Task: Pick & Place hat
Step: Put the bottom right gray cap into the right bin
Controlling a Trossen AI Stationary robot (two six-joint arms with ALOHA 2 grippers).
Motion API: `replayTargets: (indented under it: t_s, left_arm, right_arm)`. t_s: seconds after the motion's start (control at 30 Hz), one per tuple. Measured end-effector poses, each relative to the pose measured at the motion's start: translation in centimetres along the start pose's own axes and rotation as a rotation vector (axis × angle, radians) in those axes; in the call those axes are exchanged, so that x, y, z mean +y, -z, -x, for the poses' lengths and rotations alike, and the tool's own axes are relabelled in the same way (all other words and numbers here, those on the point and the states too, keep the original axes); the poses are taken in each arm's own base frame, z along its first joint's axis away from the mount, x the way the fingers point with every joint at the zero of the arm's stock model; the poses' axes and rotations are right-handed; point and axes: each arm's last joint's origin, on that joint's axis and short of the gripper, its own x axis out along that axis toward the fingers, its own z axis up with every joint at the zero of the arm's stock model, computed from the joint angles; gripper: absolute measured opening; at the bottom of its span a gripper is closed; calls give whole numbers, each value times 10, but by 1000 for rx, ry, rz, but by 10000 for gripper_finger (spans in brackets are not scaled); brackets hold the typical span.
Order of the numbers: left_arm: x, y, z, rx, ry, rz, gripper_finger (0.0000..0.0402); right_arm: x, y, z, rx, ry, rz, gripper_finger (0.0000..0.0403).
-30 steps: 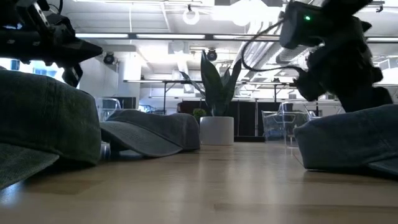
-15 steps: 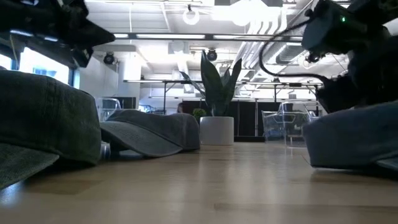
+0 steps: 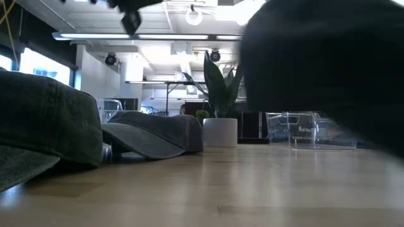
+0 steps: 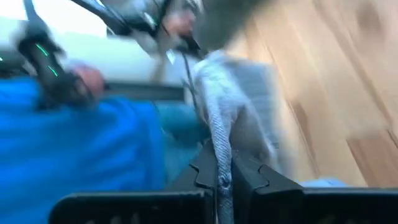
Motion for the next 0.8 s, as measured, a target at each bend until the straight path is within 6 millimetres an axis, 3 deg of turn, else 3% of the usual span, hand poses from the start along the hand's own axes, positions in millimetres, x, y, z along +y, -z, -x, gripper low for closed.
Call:
replayTargets:
  t_s: [0.2, 0.33, 0.53, 0.63, 0.8]
  left_arm:
    - [-11, -39, -26, -40, 41, -136, 2]
    - [-13, -54, -51, -39, 42, -185, 30]
    - [-17, -67, -83, 2, 188, -193, 147]
    - [-16, -62, -100, 55, 257, -174, 215]
    - [-7, -48, -122, 110, 210, -159, 296]
  right_arm:
    - [41, -25, 24, -177, -140, 158, 8]
    - [56, -38, 34, -238, -155, 281, 4]
    - [70, -52, 47, -313, -160, 385, 3]
    - [73, -56, 51, -342, -156, 425, 5]
    - [75, -57, 52, -353, -152, 469, 3]
